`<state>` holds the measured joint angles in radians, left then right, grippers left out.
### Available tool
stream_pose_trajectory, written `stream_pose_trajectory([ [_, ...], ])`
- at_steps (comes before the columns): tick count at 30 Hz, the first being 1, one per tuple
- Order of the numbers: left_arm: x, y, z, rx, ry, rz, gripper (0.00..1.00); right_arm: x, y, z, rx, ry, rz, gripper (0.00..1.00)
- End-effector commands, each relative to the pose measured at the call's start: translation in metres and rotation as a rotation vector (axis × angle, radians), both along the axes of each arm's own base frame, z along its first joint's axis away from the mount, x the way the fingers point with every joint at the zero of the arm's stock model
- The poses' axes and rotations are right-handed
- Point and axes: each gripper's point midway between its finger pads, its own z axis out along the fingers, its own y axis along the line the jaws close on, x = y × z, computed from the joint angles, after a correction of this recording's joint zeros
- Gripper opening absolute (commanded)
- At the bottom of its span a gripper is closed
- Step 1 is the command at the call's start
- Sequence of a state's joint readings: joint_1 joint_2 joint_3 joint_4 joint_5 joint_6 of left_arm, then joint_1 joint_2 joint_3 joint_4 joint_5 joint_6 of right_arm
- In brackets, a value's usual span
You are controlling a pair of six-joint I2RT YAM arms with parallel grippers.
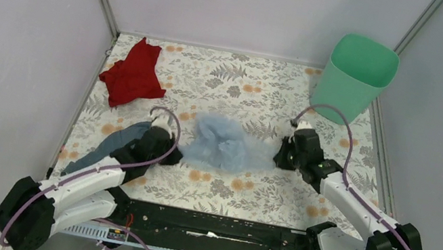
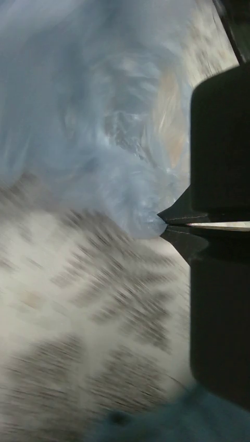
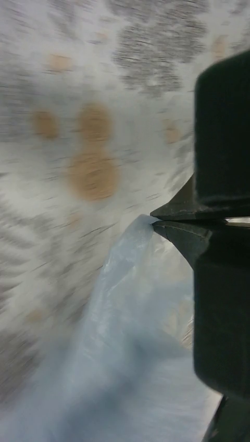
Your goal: Put the trash bags into the trash bin
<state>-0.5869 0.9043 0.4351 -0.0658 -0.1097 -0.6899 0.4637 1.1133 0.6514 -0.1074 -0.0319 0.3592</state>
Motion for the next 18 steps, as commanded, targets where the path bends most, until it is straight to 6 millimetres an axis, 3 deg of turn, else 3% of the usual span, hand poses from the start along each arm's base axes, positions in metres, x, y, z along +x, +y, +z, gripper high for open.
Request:
stream_pose_trajectory([
  [1,-0.003,-0.004,0.029,-0.109,-0.071,0.0,0.0,0.004,0.012,0.048,0.072,-0.118,0.074,0.0],
  [8,-0.008,0.012,0.012,-0.032,0.014,0.066,0.0,0.004,0.015,0.061,0.067,-0.093,0.09,0.0],
  [10,-0.011,0.015,0.012,-0.026,0.03,0.079,0.16,-0.001,0.018,0.063,0.088,-0.098,0.107,0.0],
  [12,-0.01,0.016,0.025,-0.014,0.019,0.076,0.37,-0.004,0.018,0.062,0.089,-0.095,0.118,0.0],
  [13,-0.01,0.018,0.03,-0.005,0.013,0.076,0.43,-0.006,0.017,0.062,0.09,-0.09,0.119,0.0],
  [18,0.007,0.006,0.088,0.041,-0.05,0.023,0.72,-0.012,0.023,0.057,0.11,-0.067,0.15,0.0],
])
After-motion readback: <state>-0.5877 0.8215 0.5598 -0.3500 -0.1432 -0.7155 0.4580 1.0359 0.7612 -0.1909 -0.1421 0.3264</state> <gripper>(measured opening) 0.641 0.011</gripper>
